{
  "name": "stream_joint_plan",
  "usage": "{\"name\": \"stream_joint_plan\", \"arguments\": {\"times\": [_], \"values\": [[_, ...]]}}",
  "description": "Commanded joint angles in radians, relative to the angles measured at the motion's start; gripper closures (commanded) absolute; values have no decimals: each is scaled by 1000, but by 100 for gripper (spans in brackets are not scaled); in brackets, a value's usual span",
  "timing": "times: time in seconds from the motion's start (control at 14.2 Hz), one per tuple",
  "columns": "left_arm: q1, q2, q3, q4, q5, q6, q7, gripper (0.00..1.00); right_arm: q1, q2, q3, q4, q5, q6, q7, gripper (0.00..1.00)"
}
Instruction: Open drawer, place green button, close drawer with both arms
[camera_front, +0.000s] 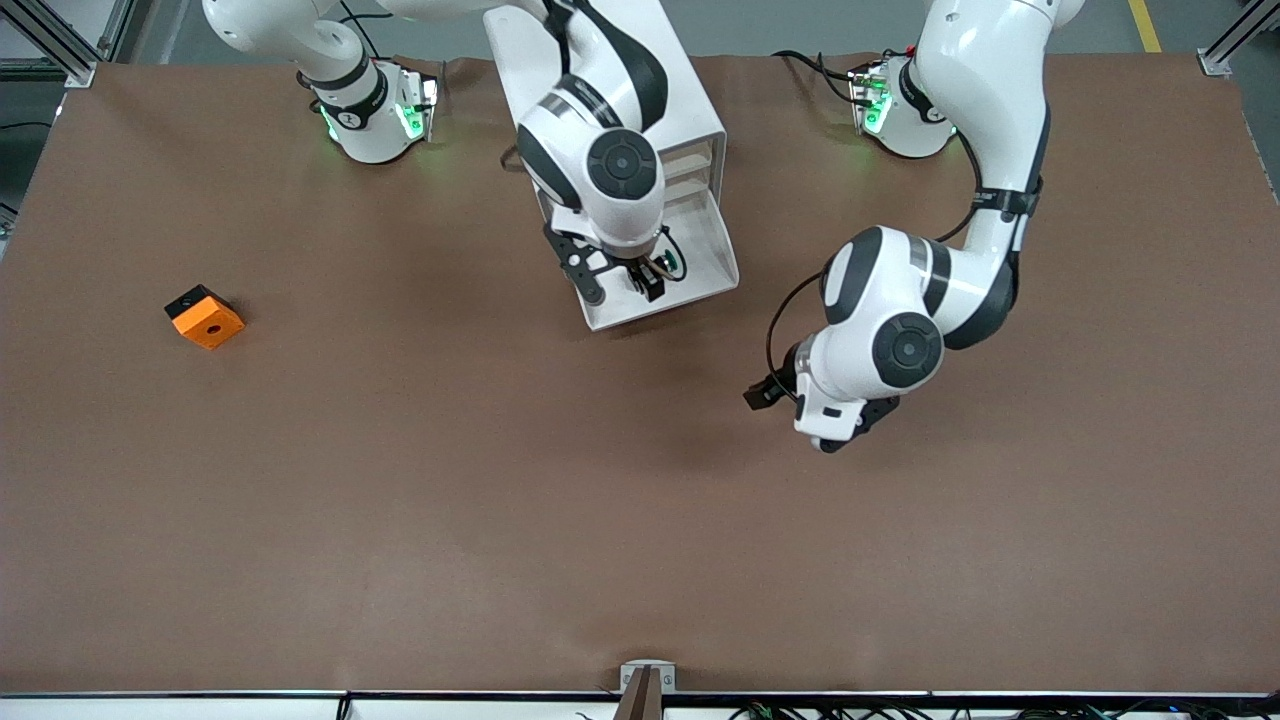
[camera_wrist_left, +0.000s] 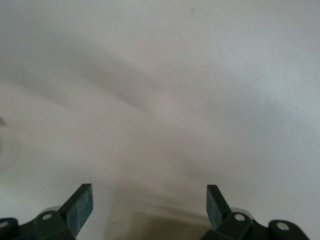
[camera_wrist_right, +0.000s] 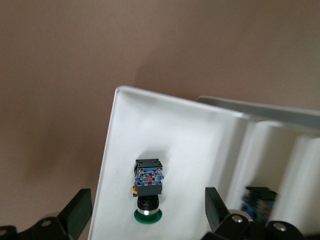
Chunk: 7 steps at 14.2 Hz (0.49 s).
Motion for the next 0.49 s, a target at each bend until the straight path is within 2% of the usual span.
{"name": "stream_joint_plan", "arguments": {"times": [0.0, 0.21, 0.42], "values": [[-77, -44, -5, -117, 19, 108, 12, 0, -68, -61, 9, 64, 22, -157, -39, 0], [-137, -19, -8, -149, 19, 165, 6, 0, -140, -168, 6, 63, 19, -284, -221, 0], [-166, -2, -9, -149, 19, 167, 2, 0, -258, -280, 4, 54, 14, -390, -503, 0]]}}
